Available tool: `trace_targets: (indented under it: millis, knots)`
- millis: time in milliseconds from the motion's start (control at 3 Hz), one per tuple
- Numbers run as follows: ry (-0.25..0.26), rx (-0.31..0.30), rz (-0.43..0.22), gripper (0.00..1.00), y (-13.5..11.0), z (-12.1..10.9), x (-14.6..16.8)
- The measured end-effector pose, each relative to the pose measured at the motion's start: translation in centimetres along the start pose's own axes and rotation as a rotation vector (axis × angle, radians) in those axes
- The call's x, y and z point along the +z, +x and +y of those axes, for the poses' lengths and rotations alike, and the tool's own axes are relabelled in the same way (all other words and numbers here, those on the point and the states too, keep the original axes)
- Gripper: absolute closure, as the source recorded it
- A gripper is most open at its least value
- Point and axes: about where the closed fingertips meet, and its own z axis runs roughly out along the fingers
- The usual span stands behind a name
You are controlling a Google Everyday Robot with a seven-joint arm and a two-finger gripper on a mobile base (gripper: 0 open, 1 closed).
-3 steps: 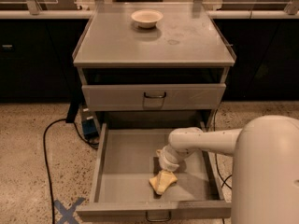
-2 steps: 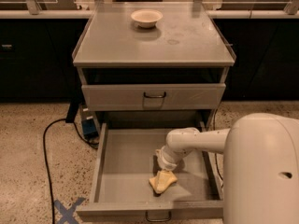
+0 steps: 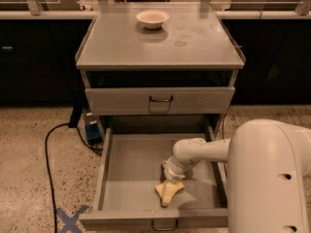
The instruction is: Pick sponge from middle drawer and place on counter
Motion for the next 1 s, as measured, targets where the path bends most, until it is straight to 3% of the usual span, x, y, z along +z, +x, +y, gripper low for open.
trace_targets:
  millis: [333, 1000]
  knots:
    - [-0.016, -0.002, 0.0, 0.0, 0.48, 0.49, 0.57]
    - [-0.016, -0.002, 0.0, 0.42, 0.48, 0.5, 0.58]
